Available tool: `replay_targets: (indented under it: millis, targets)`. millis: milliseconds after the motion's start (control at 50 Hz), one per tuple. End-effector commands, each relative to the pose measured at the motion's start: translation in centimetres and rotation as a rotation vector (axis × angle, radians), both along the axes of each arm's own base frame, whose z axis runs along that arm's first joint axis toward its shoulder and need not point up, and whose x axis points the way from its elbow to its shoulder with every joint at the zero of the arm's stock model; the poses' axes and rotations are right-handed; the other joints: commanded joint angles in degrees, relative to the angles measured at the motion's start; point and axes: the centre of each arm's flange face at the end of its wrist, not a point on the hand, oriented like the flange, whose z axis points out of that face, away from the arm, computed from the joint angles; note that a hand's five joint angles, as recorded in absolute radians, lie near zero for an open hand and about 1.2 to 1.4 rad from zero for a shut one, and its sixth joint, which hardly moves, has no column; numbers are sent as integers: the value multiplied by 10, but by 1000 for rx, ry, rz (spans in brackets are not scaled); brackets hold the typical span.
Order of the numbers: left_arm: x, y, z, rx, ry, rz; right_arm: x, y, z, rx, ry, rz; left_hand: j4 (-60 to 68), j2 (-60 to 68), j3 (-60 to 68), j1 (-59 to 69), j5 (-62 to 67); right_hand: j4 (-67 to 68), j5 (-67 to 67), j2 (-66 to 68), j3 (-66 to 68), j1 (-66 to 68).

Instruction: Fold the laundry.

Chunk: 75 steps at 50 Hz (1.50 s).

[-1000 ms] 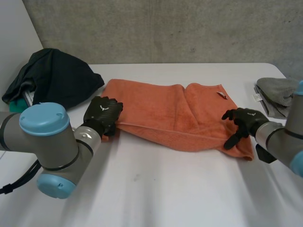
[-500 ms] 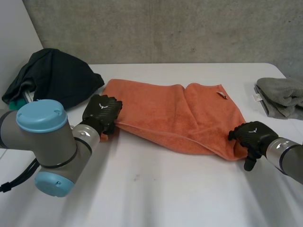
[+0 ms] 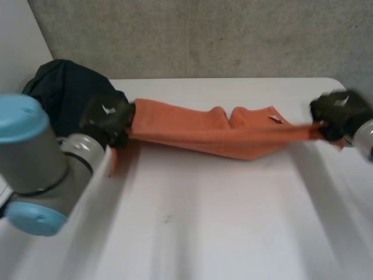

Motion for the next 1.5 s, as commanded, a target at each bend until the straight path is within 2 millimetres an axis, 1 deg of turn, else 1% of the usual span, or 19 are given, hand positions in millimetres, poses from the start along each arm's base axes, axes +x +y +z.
replay_targets:
  millis: [20, 100, 180, 260, 340, 420, 500, 560, 660, 740, 840, 960, 1040, 1120, 1180, 1240, 1360, 1420, 1500]
  targets:
    - [18, 39, 102, -181, 91, -33, -20, 29, 102, -82, 57, 1, 113, 114, 117, 134, 141, 115, 120, 127, 121, 179]
    - [32, 57, 128, -188, 56, -14, -28, 40, 124, -56, 140, 20, 113, 114, 117, 134, 141, 115, 120, 127, 121, 179]
    - [37, 61, 120, -87, -47, -6, -26, 46, 124, 5, 199, 61, 113, 114, 117, 134, 141, 115, 120, 127, 121, 179]
    - [34, 51, 96, 18, -120, -13, -13, 41, 102, 81, 202, 119, 113, 114, 117, 134, 141, 115, 120, 127, 121, 179]
    - [23, 21, 65, 74, -154, -20, 4, 33, 69, 174, 194, 161, 113, 114, 117, 134, 141, 115, 120, 127, 121, 179]
    - [6, -34, 35, 29, -166, -7, 18, 4, 32, 196, 180, 123, 113, 114, 117, 134, 141, 115, 120, 127, 121, 179]
    - [-8, -77, 35, -106, -159, 2, 30, -30, 29, 79, 119, 47, 113, 114, 117, 134, 141, 115, 120, 127, 121, 179]
    - [-16, -98, 61, -254, -110, 16, 34, -51, 45, -37, 48, -2, 113, 114, 117, 134, 141, 115, 120, 127, 121, 179]
    - [-22, -119, 155, -676, 121, 58, 33, -84, 127, -438, -256, -37, 113, 114, 117, 134, 141, 115, 120, 127, 121, 179]
    - [-16, -107, 207, -863, 289, 46, 25, -77, 191, -709, -498, 19, 113, 114, 117, 134, 141, 115, 120, 127, 121, 179]
    - [-10, -93, 211, -828, 315, 37, 10, -69, 209, -775, -580, 64, 113, 114, 117, 134, 141, 115, 120, 127, 121, 179]
    - [-2, -80, 167, -646, 237, 36, 16, -65, 180, -659, -510, 113, 113, 114, 117, 134, 141, 115, 120, 127, 121, 179]
    - [-1, -72, 114, -490, 168, 10, 15, -65, 135, -475, -453, 104, 113, 114, 117, 134, 141, 115, 120, 127, 121, 179]
    - [4, -60, 42, -294, 80, -27, 14, -59, 63, -227, -359, 97, 113, 114, 117, 134, 141, 115, 120, 127, 121, 179]
    - [7, -57, 0, -188, 37, -48, 14, -53, 26, -120, -296, 94, 113, 114, 117, 134, 141, 115, 120, 127, 121, 179]
    - [9, -53, -63, -55, -43, -69, 16, -41, -24, 20, -207, 90, 113, 114, 117, 134, 141, 115, 120, 127, 121, 179]
    - [13, -47, -103, 40, -113, -60, 12, -28, -64, 134, -124, 62, 7, 9, 12, 28, 35, 115, 120, 127, 121, 179]
    - [15, -48, -103, 28, -130, -41, 10, -25, -69, 153, -123, 45, -178, -176, -173, -157, -150, 115, 120, 127, 121, 179]
    - [19, -53, -95, 0, -120, 9, 9, -23, -70, 155, -127, 39, -287, -286, -283, -266, -259, 115, 120, 127, 121, 179]
